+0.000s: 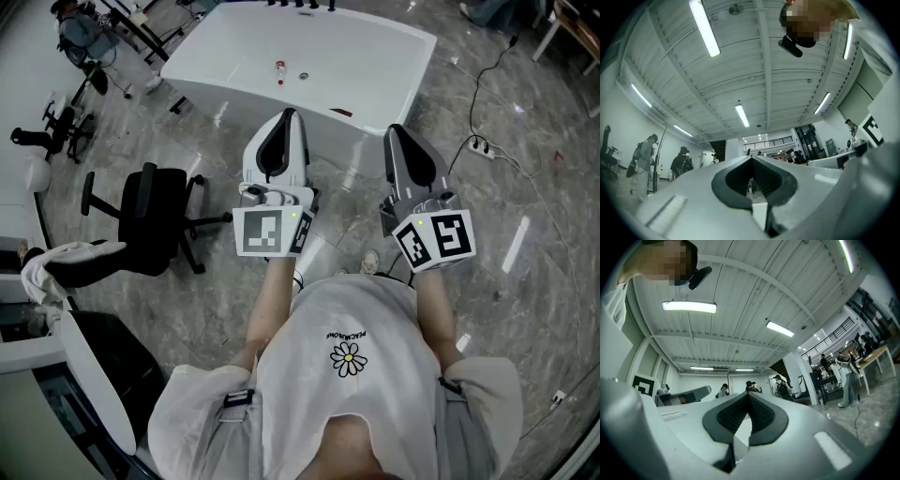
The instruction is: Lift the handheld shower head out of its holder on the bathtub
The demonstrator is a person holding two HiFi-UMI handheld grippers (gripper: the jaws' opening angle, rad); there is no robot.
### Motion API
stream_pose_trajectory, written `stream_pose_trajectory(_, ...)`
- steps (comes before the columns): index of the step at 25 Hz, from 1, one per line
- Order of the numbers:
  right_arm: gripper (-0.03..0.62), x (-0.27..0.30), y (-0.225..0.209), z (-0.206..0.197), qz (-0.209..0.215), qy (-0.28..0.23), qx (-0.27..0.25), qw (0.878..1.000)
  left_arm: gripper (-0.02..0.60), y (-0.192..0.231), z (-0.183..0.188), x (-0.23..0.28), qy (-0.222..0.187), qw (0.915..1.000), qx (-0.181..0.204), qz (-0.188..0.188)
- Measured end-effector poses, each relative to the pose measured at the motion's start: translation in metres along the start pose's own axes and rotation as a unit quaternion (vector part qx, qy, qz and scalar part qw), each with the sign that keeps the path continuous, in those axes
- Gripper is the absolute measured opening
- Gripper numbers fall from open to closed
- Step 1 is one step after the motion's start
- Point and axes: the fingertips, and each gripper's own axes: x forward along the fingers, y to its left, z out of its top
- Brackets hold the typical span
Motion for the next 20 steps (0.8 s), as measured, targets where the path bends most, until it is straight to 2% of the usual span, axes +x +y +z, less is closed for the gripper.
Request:
stream_pose_trajectory(8, 0.020, -0.002, -0.026, -0.002, -0.012, -0.005, 0.024, 1.000, 0.000, -0.017, -0.011, 0.018, 0.010, 0.9995, -0.017, -0.024)
stream_pose_trajectory(11, 0.021, -0.001, -0.038, -0.003, 0.007, -0.002, 0.062, 0.998, 0.000, -0.022, -0.023, 0.028, 0.024, 0.9991, -0.022, -0.027)
stream_pose_trajectory(14, 0.023, -0.003, -0.056, -0.004, 0.013, 0.002, 0.106, 0.994, 0.000, -0.027, -0.033, 0.033, 0.034, 0.9990, -0.022, -0.020)
stream_pose_trajectory(20, 0.023, -0.003, -0.094, -0.031, -0.022, 0.034, 0.132, 0.990, 0.000, -0.029, -0.062, 0.029, 0.065, 0.9973, -0.033, 0.000)
